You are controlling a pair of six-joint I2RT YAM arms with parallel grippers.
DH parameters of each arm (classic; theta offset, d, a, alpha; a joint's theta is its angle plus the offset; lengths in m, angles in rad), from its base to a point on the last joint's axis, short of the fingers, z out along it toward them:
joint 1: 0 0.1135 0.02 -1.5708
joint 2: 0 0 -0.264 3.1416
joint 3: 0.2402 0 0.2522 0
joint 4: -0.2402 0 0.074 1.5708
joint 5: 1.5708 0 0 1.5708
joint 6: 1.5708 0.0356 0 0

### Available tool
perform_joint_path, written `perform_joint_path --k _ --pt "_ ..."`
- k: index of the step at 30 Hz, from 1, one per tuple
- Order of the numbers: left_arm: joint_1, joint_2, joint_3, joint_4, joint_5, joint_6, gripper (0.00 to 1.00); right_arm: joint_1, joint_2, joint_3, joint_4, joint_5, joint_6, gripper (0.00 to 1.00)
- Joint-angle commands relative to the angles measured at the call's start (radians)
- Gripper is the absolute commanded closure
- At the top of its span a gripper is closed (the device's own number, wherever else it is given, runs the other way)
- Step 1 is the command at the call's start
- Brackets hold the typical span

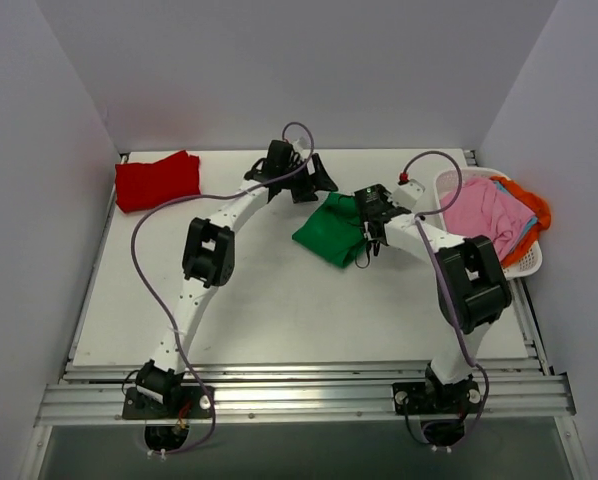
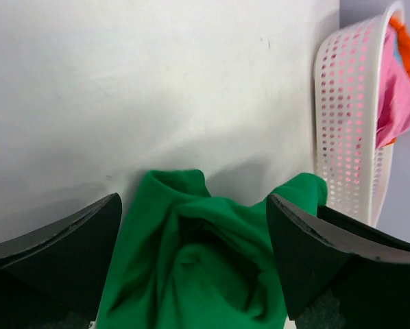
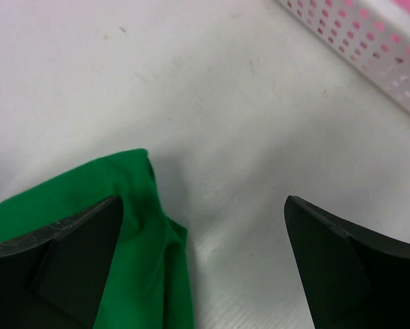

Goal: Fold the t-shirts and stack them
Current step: Fold the tshirt

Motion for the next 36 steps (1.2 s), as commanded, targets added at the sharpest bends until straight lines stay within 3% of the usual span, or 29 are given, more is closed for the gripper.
perform_joint_path --k 1,7,12,13,14,16,17,20,21,24,27,36 --pt "0.052 -0.030 0.167 -0.053 0.134 -0.031 0.06 0.008 -0.122 0.095 -0.079 0.077 -0.021 0.00" --pt "0.120 -0.271 -0.038 0.114 0.111 -0.064 0.06 0.012 -0.296 0.075 -0.114 0.100 -0.064 0.00" --pt "0.148 -0.437 -0.159 0.026 0.033 -0.021 0.06 0.013 -0.385 0.011 -0.114 0.075 -0.087 0.00" --pt "0.142 -0.486 -0.233 0.043 0.004 -0.024 0.06 0.013 -0.394 0.000 -0.117 0.065 -0.087 0.00" --pt "0.123 -0.603 -0.451 0.148 -0.068 -0.059 0.06 0.013 -0.417 -0.026 -0.117 0.057 -0.079 0.00" --pt "0.106 -0.725 -0.703 0.297 -0.131 -0.128 0.06 0.015 -0.449 -0.060 -0.113 0.043 -0.071 0.00" --pt "0.083 -0.827 -0.925 0.453 -0.189 -0.199 0.06 0.016 -0.489 -0.101 -0.107 0.026 -0.062 0.00" --pt "0.030 -0.958 -1.169 0.589 -0.292 -0.313 0.06 0.034 -0.576 -0.160 -0.105 0.006 -0.050 0.00" --pt "-0.015 -0.977 -1.286 0.624 -0.350 -0.335 0.06 0.050 -0.599 -0.189 -0.114 0.005 -0.041 0.00" --pt "-0.105 -1.001 -1.440 0.730 -0.461 -0.424 0.06 0.074 -0.681 -0.233 -0.142 0.008 -0.024 0.00" --pt "-0.161 -0.959 -1.510 0.836 -0.531 -0.502 0.06 0.099 -0.753 -0.261 -0.173 0.018 -0.013 0.00" --pt "-0.254 -0.719 -1.467 1.008 -0.614 -0.630 0.06 0.107 -0.877 -0.269 -0.242 0.069 -0.030 0.00"
